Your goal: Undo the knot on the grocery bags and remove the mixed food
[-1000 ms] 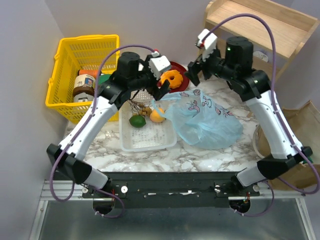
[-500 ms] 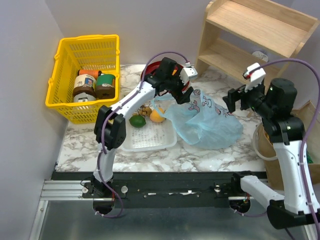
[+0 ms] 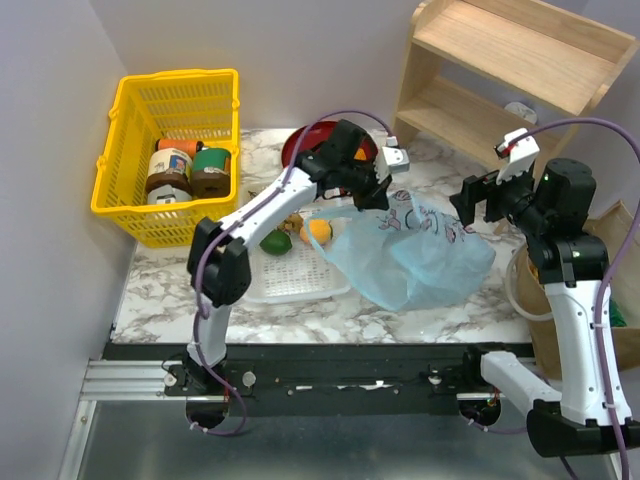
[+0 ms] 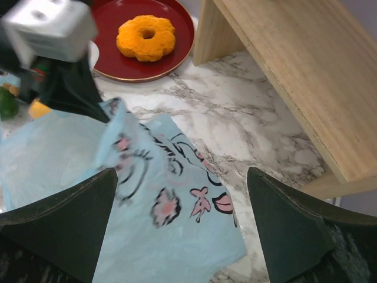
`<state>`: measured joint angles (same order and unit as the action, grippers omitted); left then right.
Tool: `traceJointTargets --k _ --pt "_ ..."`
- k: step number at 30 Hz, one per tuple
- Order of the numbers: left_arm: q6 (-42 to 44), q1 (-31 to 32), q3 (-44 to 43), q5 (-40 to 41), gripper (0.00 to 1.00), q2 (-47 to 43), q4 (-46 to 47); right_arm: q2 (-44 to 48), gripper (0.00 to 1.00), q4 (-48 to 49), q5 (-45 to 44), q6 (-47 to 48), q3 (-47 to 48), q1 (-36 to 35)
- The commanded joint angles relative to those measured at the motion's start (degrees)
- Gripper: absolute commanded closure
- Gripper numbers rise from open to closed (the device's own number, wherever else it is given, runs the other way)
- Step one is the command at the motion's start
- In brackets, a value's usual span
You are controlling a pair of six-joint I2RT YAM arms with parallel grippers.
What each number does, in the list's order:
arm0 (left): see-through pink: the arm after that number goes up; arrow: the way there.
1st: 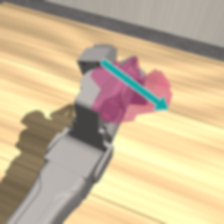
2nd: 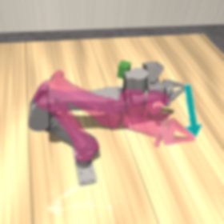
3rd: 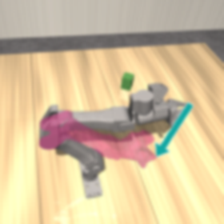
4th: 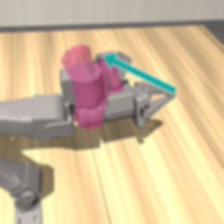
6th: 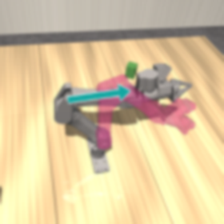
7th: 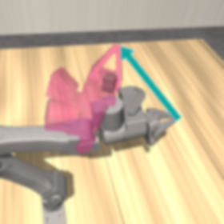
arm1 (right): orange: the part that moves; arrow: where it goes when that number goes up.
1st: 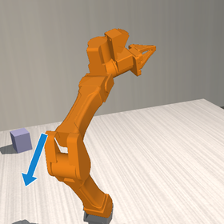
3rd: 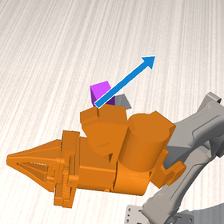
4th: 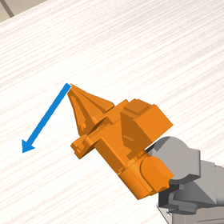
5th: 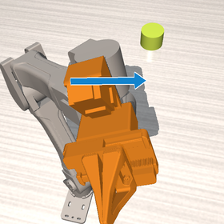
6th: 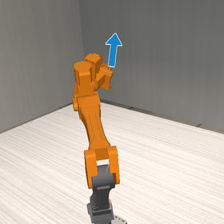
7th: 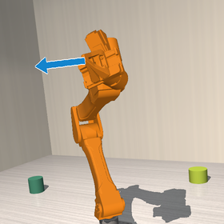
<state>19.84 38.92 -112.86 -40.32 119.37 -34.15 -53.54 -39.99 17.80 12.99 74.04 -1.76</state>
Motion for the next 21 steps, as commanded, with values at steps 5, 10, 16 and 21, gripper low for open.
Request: traceJointTargets --k 5,10,16,21 --pt "5.52 -1.39 10.54 -1.10 1.00 -36.26 -12.67 -5.43 0.01 0.44 2.85 -1.57 5.58 0.35" --pt "16.97 -5.16 23.87 18.39 1.00 -52.02 -27.07 -7.98 0.02 0.79 4.17 -2.44 6.64 0.27" --pt "23.06 -5.17 39.97 52.19 1.00 -73.73 -36.33 -10.53 0.02 0.70 6.10 -3.76 6.91 0.35" --pt "17.54 -1.66 43.69 74.12 1.00 -89.62 -50.63 -13.95 0.02 0.70 7.68 -4.55 8.75 0.35"
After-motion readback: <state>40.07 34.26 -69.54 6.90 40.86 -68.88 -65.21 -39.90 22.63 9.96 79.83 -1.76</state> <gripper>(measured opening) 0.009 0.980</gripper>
